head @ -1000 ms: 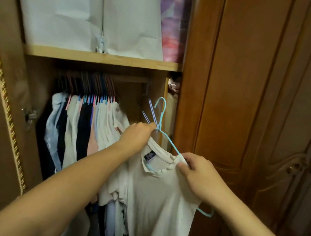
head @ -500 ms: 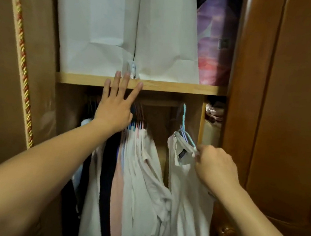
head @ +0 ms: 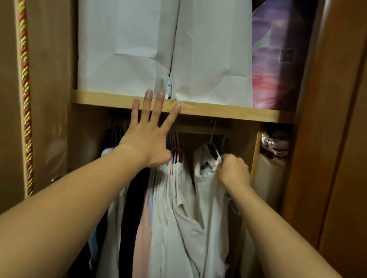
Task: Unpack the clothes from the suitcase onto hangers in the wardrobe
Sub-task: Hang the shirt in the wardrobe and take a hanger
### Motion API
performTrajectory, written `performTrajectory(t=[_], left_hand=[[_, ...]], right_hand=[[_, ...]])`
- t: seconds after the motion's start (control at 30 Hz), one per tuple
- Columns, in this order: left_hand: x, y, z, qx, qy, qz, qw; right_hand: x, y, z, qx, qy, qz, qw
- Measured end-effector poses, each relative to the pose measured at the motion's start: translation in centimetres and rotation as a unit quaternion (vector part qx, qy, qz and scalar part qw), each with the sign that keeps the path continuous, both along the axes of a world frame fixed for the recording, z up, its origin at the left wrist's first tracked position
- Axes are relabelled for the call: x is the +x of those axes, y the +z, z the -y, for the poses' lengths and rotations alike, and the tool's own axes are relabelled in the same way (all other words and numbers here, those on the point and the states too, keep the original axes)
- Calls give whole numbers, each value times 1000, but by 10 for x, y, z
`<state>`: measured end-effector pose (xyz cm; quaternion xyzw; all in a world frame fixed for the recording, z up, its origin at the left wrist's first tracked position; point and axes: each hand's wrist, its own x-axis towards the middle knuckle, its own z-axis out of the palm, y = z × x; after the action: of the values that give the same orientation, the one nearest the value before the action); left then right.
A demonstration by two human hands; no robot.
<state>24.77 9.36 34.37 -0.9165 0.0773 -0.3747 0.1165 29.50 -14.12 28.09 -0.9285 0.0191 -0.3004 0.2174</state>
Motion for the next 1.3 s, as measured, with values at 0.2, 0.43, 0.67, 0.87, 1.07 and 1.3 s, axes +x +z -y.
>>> performTrajectory(t=[0.2, 0.43, 0.67, 0.87, 1.07, 1.3], left_hand=[[-5, 3, -1, 9, 3, -19, 1000], [0, 0, 2, -5, -12, -3, 1000], [2, -1, -3, 6, -16, 9, 1000], [4, -1, 2, -3, -21, 17, 1000], [0, -8, 8, -9, 10, 53, 998], [-18, -211, 104, 316, -133, -181, 922]], right_hand=[[14, -44, -18, 28, 42, -54, 997], [-17, -65, 6, 110, 42, 9, 993], [-30, -57, -42, -225, 62, -10, 972], [-27, -59, 18, -223, -45, 49, 973], [-36, -62, -7, -160, 30, 32, 986], [-54, -81, 22, -137, 54, 21, 989]])
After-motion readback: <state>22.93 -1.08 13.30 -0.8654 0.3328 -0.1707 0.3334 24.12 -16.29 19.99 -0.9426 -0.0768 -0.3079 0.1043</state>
